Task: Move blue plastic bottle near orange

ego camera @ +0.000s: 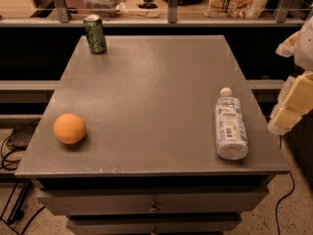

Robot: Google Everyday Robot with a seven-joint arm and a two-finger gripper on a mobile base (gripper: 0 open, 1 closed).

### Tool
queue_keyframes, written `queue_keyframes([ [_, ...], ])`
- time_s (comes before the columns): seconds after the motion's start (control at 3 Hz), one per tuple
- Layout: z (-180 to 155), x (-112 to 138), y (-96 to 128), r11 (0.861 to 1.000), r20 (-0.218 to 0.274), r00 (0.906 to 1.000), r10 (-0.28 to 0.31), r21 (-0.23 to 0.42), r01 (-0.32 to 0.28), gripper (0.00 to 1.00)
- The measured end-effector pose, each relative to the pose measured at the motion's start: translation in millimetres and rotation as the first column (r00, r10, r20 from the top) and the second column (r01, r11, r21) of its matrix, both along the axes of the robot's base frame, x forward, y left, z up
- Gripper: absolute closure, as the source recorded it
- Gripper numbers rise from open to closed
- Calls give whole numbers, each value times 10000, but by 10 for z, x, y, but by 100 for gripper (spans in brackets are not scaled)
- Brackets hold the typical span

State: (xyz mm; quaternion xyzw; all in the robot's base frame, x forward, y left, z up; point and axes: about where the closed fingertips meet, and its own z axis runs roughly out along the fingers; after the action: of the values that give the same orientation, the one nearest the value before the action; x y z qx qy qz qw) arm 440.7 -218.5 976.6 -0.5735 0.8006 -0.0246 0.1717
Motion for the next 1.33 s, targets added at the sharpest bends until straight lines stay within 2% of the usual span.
queue_keyframes([
  [0.33,-81,70,72,9666,-244,9768,-2127,1409,2140,0],
  [0.67,-148,139,185,9114,-596,9348,-3502,2087,3548,0],
  [1.0,-133,136,187,8931,-712,9196,-3865,2200,3924,0],
  [1.33,-219,166,320,8838,-974,9151,-3912,2374,4031,0],
])
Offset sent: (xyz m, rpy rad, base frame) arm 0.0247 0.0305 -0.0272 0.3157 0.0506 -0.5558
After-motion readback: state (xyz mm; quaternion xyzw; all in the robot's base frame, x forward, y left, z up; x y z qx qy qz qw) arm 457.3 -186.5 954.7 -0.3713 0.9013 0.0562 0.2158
